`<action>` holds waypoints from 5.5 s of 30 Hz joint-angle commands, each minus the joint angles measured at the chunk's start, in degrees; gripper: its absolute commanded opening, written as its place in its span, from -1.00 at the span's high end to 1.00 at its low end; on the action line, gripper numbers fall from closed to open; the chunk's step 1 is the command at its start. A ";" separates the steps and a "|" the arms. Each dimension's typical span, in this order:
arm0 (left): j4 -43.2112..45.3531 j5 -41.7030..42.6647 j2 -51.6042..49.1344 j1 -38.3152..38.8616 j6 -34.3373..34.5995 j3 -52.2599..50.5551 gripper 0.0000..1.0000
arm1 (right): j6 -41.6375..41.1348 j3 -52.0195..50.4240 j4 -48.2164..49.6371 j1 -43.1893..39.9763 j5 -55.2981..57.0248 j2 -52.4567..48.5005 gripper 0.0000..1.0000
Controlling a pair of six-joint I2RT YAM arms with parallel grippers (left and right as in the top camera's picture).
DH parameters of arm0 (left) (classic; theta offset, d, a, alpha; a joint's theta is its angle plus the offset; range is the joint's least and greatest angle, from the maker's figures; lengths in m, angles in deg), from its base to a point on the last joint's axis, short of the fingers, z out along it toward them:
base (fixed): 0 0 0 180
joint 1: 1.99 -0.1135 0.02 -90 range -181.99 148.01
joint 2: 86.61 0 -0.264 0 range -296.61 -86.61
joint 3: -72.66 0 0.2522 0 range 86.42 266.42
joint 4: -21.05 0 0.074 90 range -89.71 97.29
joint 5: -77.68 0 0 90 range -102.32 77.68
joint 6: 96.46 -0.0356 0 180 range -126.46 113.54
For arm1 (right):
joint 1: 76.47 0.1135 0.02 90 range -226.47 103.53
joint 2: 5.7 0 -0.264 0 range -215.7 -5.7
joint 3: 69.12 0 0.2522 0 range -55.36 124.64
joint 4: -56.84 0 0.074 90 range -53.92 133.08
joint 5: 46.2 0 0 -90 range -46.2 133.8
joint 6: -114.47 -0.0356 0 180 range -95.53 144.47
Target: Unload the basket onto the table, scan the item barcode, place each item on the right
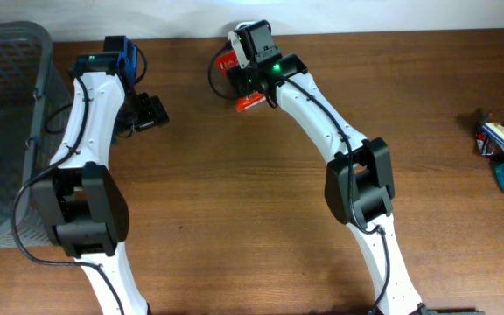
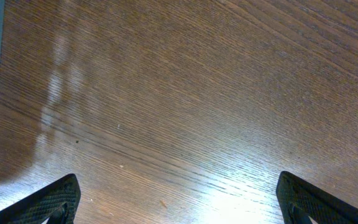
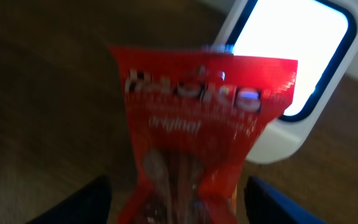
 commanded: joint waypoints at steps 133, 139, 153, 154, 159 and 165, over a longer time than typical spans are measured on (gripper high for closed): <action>-0.04 0.79 0.33 -0.04 -0.04 -0.28 -0.98 | -30.71 6.56 -25.92 -12.07 -18.45 2.14 -0.97; -0.04 0.79 0.33 -0.04 -0.04 -0.28 -0.98 | -49.79 -2.43 -12.92 -6.12 -17.77 2.14 -0.85; -0.04 0.79 0.33 -0.04 -0.02 -0.28 -0.98 | -65.55 -13.94 3.45 -4.20 -9.35 1.95 -0.13; -0.04 0.79 0.33 -0.04 -0.02 -0.28 -0.98 | -65.81 -13.94 4.04 -4.11 -9.29 1.79 -0.13; -0.04 0.79 0.33 -0.04 -0.02 -0.28 -0.98 | -69.37 -13.94 8.26 -3.96 -9.27 -0.79 -0.13; -0.04 0.79 0.33 -0.04 -0.02 -0.28 -0.98 | -69.35 -13.94 6.93 -3.67 -9.22 -2.80 0.19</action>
